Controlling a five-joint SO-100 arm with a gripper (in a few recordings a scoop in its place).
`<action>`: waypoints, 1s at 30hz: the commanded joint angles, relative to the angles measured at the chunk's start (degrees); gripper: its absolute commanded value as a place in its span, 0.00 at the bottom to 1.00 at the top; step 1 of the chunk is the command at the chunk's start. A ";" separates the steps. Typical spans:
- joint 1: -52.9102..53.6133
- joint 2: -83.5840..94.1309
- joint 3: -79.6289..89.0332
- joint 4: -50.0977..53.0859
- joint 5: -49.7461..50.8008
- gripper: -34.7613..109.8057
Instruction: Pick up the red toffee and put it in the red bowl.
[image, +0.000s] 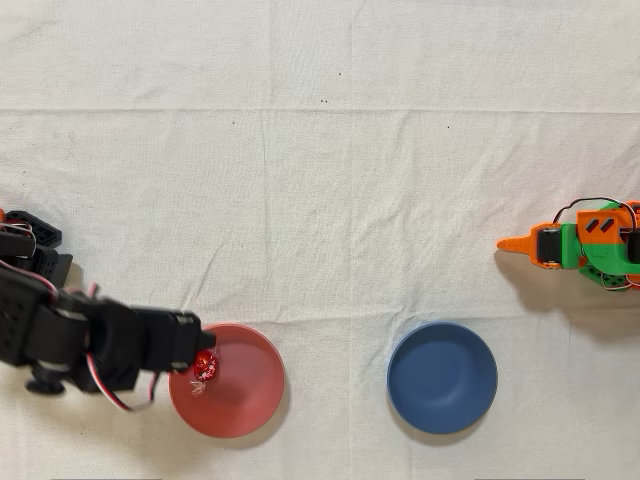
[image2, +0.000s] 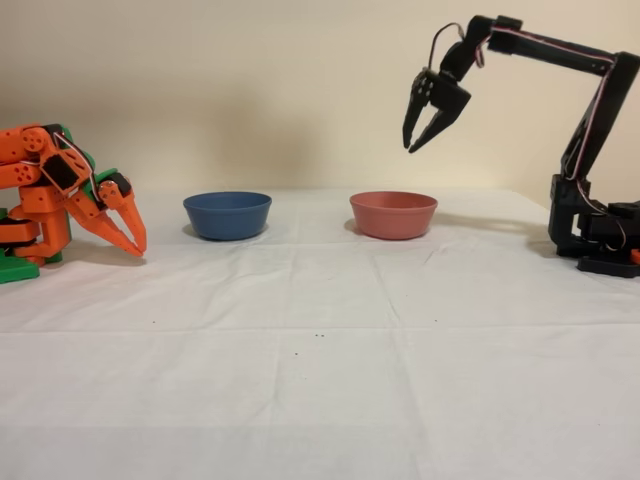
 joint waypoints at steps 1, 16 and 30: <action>-2.55 12.48 7.12 -5.36 3.96 0.25; -6.24 47.29 46.93 -25.40 2.11 0.25; -10.11 67.32 66.27 -28.83 3.34 0.24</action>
